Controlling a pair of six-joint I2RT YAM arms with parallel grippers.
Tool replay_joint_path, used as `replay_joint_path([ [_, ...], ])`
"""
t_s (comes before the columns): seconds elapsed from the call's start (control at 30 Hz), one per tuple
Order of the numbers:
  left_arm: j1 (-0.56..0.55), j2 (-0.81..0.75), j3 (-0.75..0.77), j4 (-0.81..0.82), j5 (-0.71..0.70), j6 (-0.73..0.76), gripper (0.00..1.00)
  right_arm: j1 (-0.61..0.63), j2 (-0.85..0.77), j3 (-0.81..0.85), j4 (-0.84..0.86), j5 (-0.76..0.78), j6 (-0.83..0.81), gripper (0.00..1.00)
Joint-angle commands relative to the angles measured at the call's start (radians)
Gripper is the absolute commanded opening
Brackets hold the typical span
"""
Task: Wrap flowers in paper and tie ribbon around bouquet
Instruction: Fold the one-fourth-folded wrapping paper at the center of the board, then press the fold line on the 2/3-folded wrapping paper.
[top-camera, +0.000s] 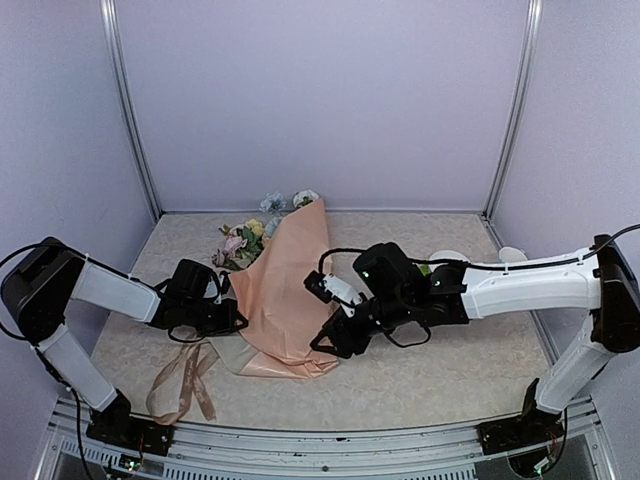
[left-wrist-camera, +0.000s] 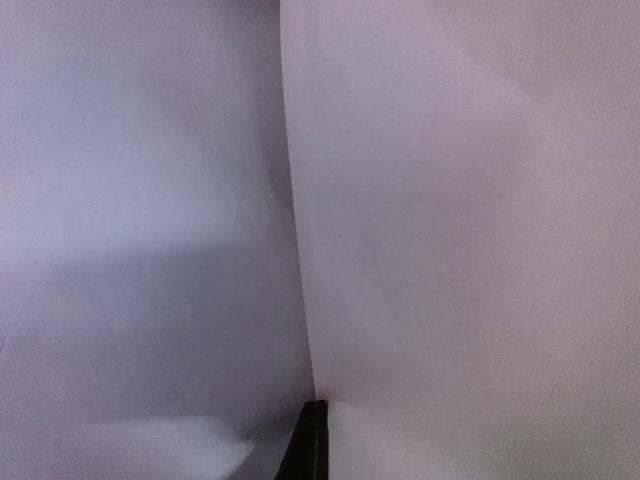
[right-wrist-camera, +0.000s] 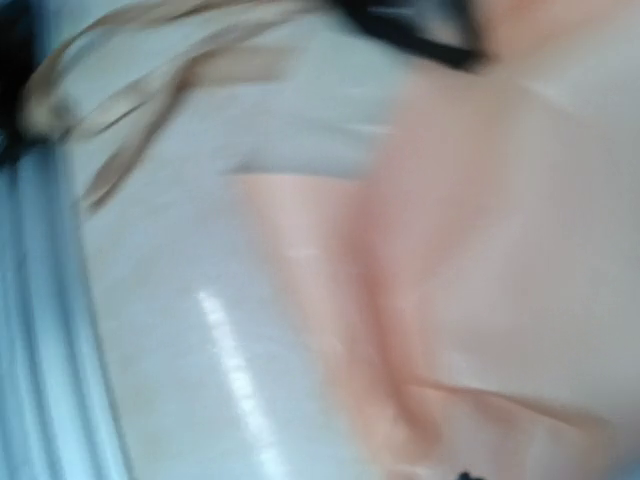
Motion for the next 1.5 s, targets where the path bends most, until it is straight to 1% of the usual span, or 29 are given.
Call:
replay_joint_path([
  [0.0,0.004,-0.007,-0.007,-0.045,-0.032,0.023,0.00,-0.139,0.057,-0.077,0.049,-0.092,0.201,0.52],
  [0.1,0.004,-0.008,-0.009,-0.049,-0.030,0.025,0.00,-0.143,0.082,-0.099,0.118,-0.100,0.221,0.46],
  [0.13,0.003,-0.006,-0.010,-0.050,-0.031,0.026,0.00,-0.138,0.091,-0.098,0.132,-0.082,0.216,0.42],
  [0.2,0.003,-0.002,-0.010,-0.052,-0.039,0.028,0.00,-0.115,0.107,-0.073,0.126,-0.028,0.182,0.32],
  [0.27,0.005,0.003,-0.008,-0.056,-0.043,0.029,0.00,-0.076,0.116,-0.039,0.116,0.031,0.126,0.25],
  [0.33,0.005,0.006,-0.008,-0.052,-0.041,0.026,0.00,-0.047,0.127,-0.025,0.137,0.040,0.076,0.21],
  [0.4,0.005,0.012,-0.007,-0.053,-0.036,0.026,0.00,-0.045,0.164,0.004,0.131,0.008,0.069,0.17],
  [0.53,0.006,0.011,-0.007,-0.060,-0.037,0.028,0.00,-0.045,0.297,0.067,0.042,0.005,0.065,0.11],
  [0.63,0.006,0.009,-0.007,-0.065,-0.044,0.034,0.00,-0.032,0.362,0.081,-0.021,0.010,0.041,0.10],
  [0.7,0.007,0.017,0.000,-0.076,-0.051,0.041,0.00,-0.012,0.389,0.079,-0.073,0.016,0.027,0.07],
  [0.77,0.009,0.027,0.008,-0.085,-0.055,0.046,0.00,0.009,0.388,0.035,-0.103,0.039,0.034,0.05],
  [0.93,0.013,0.034,0.017,-0.094,-0.069,0.054,0.00,0.018,0.310,-0.091,-0.103,0.048,0.101,0.05],
  [1.1,0.020,0.015,0.030,-0.085,-0.051,0.074,0.00,0.018,0.214,-0.098,-0.138,0.062,0.098,0.05],
  [1.2,0.019,0.014,0.044,-0.082,-0.019,0.098,0.00,0.018,0.173,-0.045,-0.166,0.046,0.044,0.06],
  [1.3,0.019,0.014,0.044,-0.076,0.000,0.103,0.00,0.018,0.179,0.067,-0.161,-0.008,-0.015,0.07],
  [1.37,0.019,0.015,0.040,-0.077,0.001,0.103,0.00,0.018,0.203,0.126,-0.113,-0.037,-0.029,0.07],
  [1.47,0.020,0.016,0.032,-0.077,0.003,0.105,0.00,0.019,0.284,0.201,-0.046,-0.056,-0.005,0.07],
])
